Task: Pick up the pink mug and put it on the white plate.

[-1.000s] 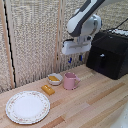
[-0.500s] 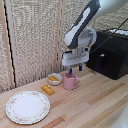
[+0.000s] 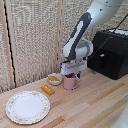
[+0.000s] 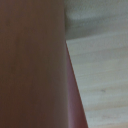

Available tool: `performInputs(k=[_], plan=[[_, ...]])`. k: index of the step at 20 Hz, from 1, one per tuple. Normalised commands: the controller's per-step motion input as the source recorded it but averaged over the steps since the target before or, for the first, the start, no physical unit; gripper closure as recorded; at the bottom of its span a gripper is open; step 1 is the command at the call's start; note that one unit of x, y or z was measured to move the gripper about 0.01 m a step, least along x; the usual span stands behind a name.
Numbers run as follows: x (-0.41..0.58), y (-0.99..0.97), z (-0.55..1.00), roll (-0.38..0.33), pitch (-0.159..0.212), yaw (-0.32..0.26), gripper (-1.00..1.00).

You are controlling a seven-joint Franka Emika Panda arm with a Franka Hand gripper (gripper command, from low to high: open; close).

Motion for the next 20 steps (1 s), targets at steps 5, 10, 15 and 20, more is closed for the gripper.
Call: performInputs(k=[5, 10, 15, 20], plan=[[-0.051, 0.05, 0.0, -0.003, -0.007, -0.014, 1.0], [0.0, 0.0, 0.05, 0.0, -0.082, -0.005, 1.0], [-0.012, 0.0, 0.36, -0.008, -0.127, 0.0, 1.0], [0.0, 0.04, 0.88, 0.037, -0.018, -0.002, 1.0]])
